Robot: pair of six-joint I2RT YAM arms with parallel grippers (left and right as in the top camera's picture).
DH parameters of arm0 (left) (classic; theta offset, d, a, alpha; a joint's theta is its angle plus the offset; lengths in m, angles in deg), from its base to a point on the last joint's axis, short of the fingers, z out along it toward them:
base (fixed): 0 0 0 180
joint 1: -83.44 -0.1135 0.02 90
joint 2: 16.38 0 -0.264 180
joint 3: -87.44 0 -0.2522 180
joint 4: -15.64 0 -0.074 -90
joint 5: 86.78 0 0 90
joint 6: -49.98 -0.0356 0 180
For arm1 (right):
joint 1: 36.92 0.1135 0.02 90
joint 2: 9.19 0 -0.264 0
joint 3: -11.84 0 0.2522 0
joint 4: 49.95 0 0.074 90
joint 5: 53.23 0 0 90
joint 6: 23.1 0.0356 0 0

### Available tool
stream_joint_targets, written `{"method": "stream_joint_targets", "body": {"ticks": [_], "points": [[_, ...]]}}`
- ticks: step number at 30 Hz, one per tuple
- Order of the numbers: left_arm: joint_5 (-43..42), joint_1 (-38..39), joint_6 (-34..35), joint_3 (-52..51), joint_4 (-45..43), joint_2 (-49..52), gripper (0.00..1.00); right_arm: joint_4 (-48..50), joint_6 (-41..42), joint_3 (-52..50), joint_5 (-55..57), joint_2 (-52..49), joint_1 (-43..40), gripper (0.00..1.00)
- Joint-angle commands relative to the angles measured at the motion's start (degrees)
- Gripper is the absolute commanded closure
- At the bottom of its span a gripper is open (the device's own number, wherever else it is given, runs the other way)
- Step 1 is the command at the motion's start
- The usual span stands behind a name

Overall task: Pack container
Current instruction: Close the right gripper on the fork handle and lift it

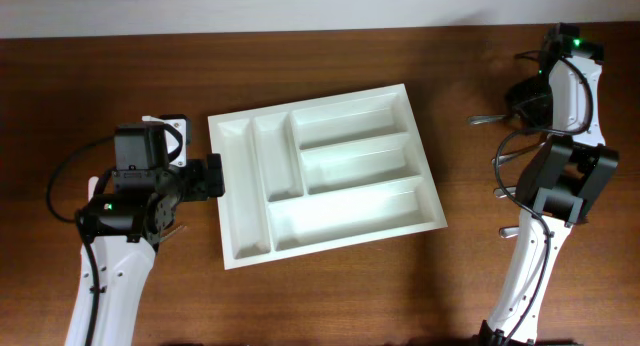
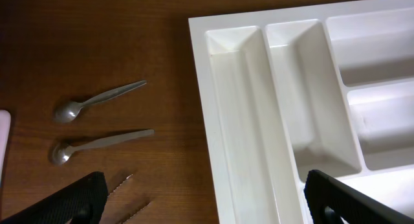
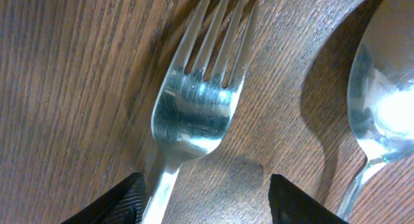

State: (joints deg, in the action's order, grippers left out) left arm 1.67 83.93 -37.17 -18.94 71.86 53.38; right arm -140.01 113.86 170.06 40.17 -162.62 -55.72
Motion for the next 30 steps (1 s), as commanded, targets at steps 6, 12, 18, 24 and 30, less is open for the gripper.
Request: {"method": "stream_joint_targets", "body": {"ticks": [6, 12, 18, 24, 30], "points": [[-0.8, 0.3, 0.4, 1.4, -0.1, 0.0, 0.01, 0.2, 0.7, -0.6, 0.3, -0.9, 0.0, 0.59], [-0.8, 0.3, 0.4, 1.4, -0.1, 0.0, 0.01, 0.2, 0.7, -0.6, 0.3, -0.9, 0.0, 0.75], [-0.8, 0.3, 0.3, 1.4, -0.2, 0.0, 0.01, 0.2, 0.7, -0.6, 0.2, -0.9, 0.0, 0.83], [-0.8, 0.3, 0.3, 1.4, -0.1, 0.0, 0.01, 0.2, 0.4, -0.6, 0.3, -0.9, 0.0, 0.83], [-0.8, 0.3, 0.3, 1.4, -0.1, 0.0, 0.01, 0.2, 0.3, -0.6, 0.3, -0.9, 0.0, 0.71]]}}
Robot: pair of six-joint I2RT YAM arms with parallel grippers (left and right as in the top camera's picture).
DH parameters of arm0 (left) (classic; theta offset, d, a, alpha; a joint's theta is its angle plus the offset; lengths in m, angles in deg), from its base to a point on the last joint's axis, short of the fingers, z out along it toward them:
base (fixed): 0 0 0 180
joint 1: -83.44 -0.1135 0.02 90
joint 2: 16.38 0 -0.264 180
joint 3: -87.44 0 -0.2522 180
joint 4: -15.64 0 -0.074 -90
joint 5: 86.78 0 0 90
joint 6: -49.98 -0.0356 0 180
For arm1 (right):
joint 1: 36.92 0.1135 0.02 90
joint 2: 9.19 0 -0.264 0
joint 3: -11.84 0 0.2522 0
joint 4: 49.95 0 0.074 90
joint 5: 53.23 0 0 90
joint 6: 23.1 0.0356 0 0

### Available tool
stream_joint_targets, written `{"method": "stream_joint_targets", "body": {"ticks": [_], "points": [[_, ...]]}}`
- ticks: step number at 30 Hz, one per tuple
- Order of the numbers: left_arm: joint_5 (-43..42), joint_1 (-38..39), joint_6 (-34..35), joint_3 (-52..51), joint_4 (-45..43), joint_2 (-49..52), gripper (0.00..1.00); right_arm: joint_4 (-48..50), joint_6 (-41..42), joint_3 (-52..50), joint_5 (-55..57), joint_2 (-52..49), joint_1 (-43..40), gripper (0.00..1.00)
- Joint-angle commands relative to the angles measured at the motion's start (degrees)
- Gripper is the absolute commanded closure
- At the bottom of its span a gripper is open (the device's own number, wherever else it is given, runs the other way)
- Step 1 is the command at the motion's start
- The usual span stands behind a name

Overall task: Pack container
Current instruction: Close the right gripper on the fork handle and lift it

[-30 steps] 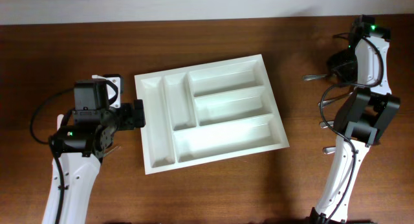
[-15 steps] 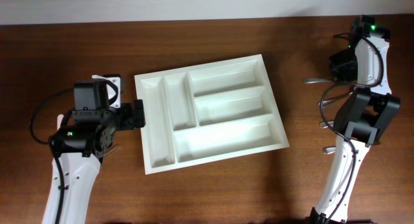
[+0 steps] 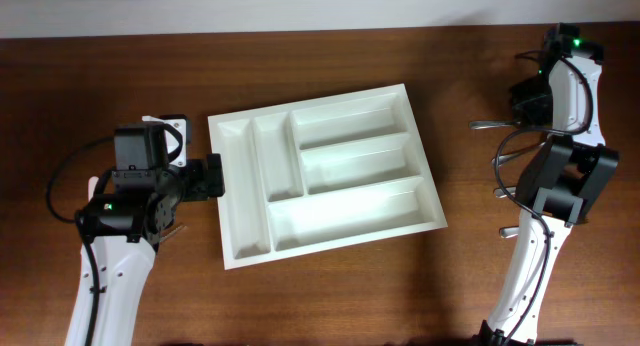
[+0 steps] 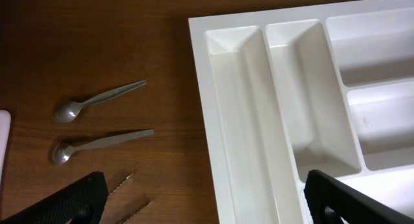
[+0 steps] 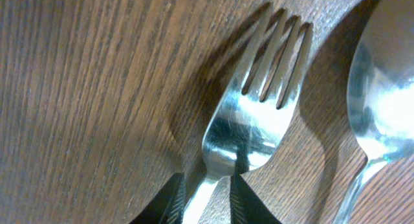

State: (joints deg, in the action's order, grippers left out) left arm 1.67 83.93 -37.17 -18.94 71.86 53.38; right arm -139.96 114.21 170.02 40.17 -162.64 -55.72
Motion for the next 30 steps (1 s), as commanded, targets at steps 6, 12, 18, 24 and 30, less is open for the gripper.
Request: {"method": "stream_joint_targets", "body": {"ticks": [6, 12, 18, 24, 30], "points": [[-0.8, 0.3, 0.3, 1.4, -0.1, 0.0, 0.01, 0.2, 0.0, -0.5, 0.3, -1.0, 0.0, 0.72], [-0.8, 0.3, 0.3, 1.4, -0.1, 0.0, 0.01, -0.3, -0.1, -0.8, 0.1, -3.1, -0.1, 0.73], [-0.8, 0.3, 0.3, 1.4, -0.1, 0.0, 0.01, 0.2, -0.1, -1.0, 0.0, -3.5, -0.1, 0.78], [-0.8, 0.3, 0.3, 1.4, -0.2, 0.0, 0.01, 0.0, -0.1, -1.0, 0.0, -3.5, -0.1, 0.88], [-0.8, 0.3, 0.3, 1.4, -0.1, 0.0, 0.01, 0.0, -0.6, -1.0, 0.1, -3.5, -0.1, 0.91]]}}
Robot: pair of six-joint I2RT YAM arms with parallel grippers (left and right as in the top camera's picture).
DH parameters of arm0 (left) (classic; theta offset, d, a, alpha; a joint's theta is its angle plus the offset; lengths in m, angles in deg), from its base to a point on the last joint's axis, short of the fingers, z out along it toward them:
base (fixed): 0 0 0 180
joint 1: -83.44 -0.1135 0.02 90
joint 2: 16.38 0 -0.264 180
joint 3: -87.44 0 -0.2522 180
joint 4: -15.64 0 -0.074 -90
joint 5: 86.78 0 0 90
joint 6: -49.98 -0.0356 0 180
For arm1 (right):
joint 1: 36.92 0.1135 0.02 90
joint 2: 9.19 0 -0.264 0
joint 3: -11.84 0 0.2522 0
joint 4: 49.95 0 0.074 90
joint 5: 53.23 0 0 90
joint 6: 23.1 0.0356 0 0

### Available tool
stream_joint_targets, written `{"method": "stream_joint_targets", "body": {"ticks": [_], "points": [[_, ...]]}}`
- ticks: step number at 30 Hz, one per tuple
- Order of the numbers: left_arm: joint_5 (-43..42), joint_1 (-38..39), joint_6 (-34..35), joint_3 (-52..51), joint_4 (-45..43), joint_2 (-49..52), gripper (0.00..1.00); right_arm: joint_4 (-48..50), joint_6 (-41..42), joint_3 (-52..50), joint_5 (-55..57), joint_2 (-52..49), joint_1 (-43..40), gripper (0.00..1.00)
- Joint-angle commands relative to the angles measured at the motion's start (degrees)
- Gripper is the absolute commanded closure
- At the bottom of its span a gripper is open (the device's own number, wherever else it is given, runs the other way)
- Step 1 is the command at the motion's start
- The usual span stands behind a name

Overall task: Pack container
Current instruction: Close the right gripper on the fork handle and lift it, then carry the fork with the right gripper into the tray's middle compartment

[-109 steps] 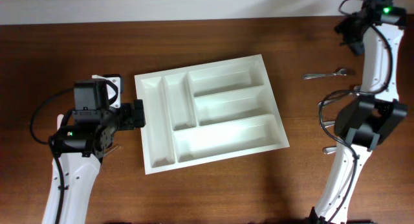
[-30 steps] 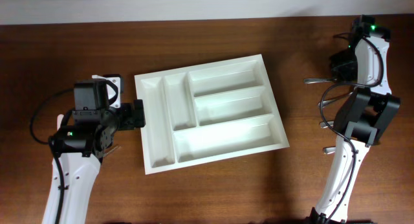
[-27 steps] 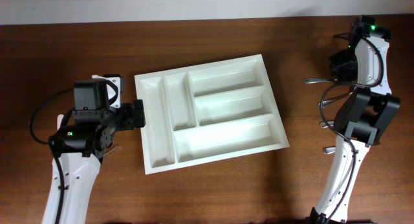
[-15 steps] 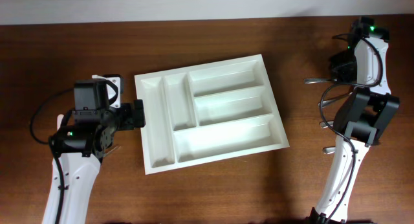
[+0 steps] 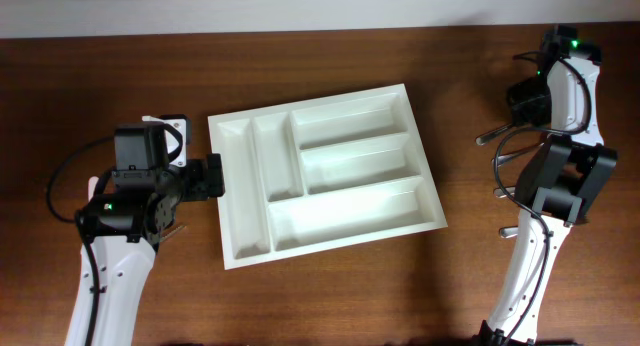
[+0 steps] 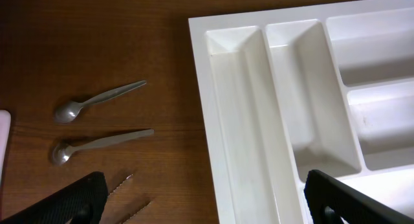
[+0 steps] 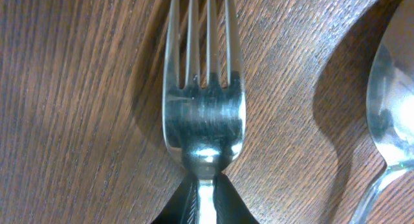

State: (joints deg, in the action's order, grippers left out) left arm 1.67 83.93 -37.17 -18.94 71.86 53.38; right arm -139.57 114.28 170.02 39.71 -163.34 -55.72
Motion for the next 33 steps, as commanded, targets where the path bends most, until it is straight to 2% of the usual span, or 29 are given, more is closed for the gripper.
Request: {"method": "stream_joint_targets", "body": {"ticks": [1, 5, 14, 19, 22, 27, 33], "points": [[-0.8, 0.3, 0.3, 1.4, -0.2, 0.0, 0.01, -0.4, -1.1, -1.0, 0.5, -2.8, -0.1, 0.92], [-0.8, 0.3, 0.3, 1.4, -0.2, 0.0, 0.01, 0.2, -4.4, 0.0, 0.6, -2.7, 0.0, 0.96], [-0.8, 0.3, 0.3, 1.4, -0.1, 0.0, 0.01, -2.0, -9.9, 8.1, 0.7, -0.5, 0.0, 0.96], [-0.6, 0.3, 0.3, 1.4, -0.2, 0.0, 0.01, -5.3, -16.1, 12.3, 0.5, 1.2, 1.1, 0.96], [-0.6, 0.3, 0.3, 1.4, -0.2, 0.0, 0.01, -7.0, -23.7, 15.6, 0.3, 1.2, 2.5, 0.96], [-0.6, 0.3, 0.3, 1.4, -0.2, 0.0, 0.01, -12.1, -47.6, 25.6, -3.1, 1.2, 8.1, 0.96], [-0.6, 0.3, 0.3, 1.4, -0.2, 0.0, 0.01, -14.3, -55.9, 29.6, -8.7, 5.0, 14.3, 0.96]]}}
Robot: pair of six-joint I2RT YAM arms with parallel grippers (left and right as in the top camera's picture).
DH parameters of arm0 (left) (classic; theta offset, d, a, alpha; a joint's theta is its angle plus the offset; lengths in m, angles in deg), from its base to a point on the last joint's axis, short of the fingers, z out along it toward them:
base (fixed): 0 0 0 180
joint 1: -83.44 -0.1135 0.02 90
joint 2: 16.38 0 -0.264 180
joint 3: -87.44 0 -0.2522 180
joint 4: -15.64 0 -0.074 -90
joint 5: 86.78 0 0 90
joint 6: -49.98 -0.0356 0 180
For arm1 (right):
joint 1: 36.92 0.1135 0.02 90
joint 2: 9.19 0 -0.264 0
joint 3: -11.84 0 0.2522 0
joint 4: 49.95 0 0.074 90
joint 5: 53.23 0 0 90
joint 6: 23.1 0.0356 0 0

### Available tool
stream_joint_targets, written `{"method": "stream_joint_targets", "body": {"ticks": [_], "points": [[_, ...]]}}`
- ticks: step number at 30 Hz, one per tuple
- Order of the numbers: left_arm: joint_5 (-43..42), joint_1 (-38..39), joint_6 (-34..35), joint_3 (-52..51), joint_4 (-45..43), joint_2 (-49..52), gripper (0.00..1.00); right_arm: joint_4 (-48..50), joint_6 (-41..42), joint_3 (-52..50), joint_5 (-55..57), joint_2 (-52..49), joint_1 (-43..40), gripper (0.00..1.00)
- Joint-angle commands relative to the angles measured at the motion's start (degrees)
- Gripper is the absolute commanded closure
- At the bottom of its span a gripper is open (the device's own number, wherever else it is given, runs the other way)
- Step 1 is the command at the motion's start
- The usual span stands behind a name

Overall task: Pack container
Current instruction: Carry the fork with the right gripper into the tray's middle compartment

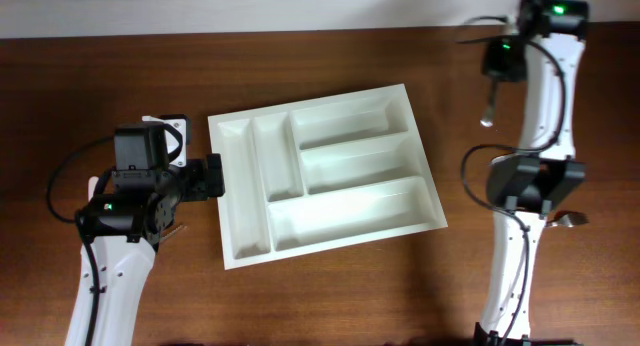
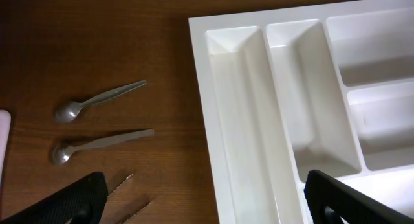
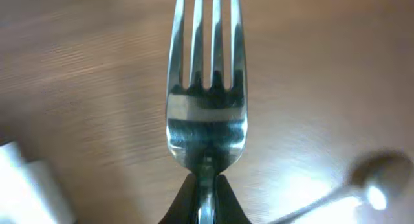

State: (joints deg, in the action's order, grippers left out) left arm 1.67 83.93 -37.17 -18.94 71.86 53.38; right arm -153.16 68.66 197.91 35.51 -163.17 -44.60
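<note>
The white cutlery tray (image 1: 430,191) lies mid-table with its compartments bare. My right gripper (image 1: 494,81) hangs at the far right, beyond the tray's far right corner, shut on the neck of a steel fork (image 3: 206,114). The fork (image 1: 489,106) is lifted off the wood, tines pointing away from the jaws. My left gripper (image 2: 204,208) is open over the tray's left rim (image 2: 197,75), with nothing between its fingers. Two small spoons (image 2: 97,101) and two serrated knife tips (image 2: 123,184) lie on the wood left of the tray.
A spoon (image 1: 570,218) lies at the right edge beside the right arm's base. The right wrist view shows a blurred spoon (image 3: 372,185) and a white patch (image 3: 22,175) below the fork. A pale object (image 2: 2,153) sits at the far left.
The right gripper, shut on the fork low against the table by the large spoon, is now raised and further back with the fork off the wood. The left arm has not moved.
The right gripper stood open around the fork's neck on the table, beside a large spoon. Then its jaws were closer on the neck, then shut with the fork straight. Now the fork is lifted. The left gripper stayed open by the tray throughout.
</note>
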Motion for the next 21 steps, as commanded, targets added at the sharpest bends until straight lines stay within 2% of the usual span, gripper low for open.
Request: {"method": "stream_joint_targets", "body": {"ticks": [1, 13, 21], "points": [[-0.6, 0.3, 0.3, 1.4, -0.2, 0.0, 0.01, -1.0, -10.6, 1.7, -4.5, 5.7, 4.0, 0.96], [-0.6, 0.3, -1.7, 1.4, -0.2, 0.0, 0.01, -4.5, -10.5, -0.9, -4.3, 22.3, 6.6, 0.96], [-0.6, 0.2, -3.8, 1.4, -0.2, 0.0, 0.01, -5.2, -9.6, -20.2, -4.3, 37.9, 6.6, 0.96]]}}
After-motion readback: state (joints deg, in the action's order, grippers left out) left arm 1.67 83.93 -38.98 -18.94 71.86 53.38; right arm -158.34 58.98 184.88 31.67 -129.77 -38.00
